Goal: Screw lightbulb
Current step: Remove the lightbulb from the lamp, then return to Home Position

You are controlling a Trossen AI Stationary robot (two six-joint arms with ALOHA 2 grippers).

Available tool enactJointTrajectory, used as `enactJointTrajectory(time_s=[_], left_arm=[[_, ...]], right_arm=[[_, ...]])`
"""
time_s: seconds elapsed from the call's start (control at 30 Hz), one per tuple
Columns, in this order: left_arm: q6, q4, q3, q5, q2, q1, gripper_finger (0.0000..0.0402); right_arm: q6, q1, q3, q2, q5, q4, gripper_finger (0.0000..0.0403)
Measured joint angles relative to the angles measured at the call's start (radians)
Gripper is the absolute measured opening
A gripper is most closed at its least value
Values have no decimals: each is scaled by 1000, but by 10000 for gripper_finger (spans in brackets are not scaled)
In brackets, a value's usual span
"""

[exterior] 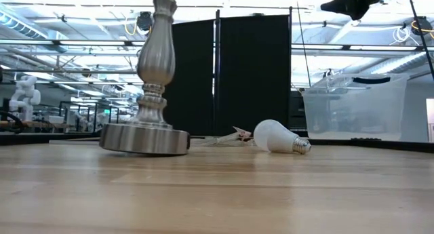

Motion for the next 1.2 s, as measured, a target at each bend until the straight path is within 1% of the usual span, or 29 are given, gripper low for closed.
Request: enactJointTrajectory(time_s=[0.23, 0.3, 0.5, 0.53, 0.6, 0.7, 0.87, 0.97, 1.03, 1.17, 1.2], left_arm=[[-45, -69, 1, 101, -90, -24, 356], [-56, -126, 1, 115, -112, -39, 357], [-101, -334, 1, 109, -176, -94, 357], [-101, -363, 1, 103, -189, -103, 357], [-101, -411, 1, 59, -215, -123, 357], [-78, -431, 1, -1, -259, -155, 357], [-37, -402, 1, -38, -313, -178, 357], [-28, -407, 1, -43, -334, -178, 357], [-26, -442, 1, -50, -370, -186, 357], [-27, -600, -2, -109, -485, -194, 357], [-29, -616, -12, -114, -512, -194, 357]], right_arm=[[0, 0, 0, 0, -1, -9, 334], [-1, 0, 0, 0, -1, -10, 334], [-3, 0, 0, 0, -1, -20, 334], [-3, 0, 0, 0, -1, -20, 334], [-3, 0, 0, 0, -1, -20, 334], [-3, 0, 0, 0, -1, -20, 334], [2, 0, 0, 0, -1, -19, 334], [3, 0, 0, 0, -1, -19, 334], [6, 0, 0, 0, -1, -19, 334], [7, 0, 0, 0, -2, -55, 334], [2, 0, 0, 0, -5, -64, 334]])
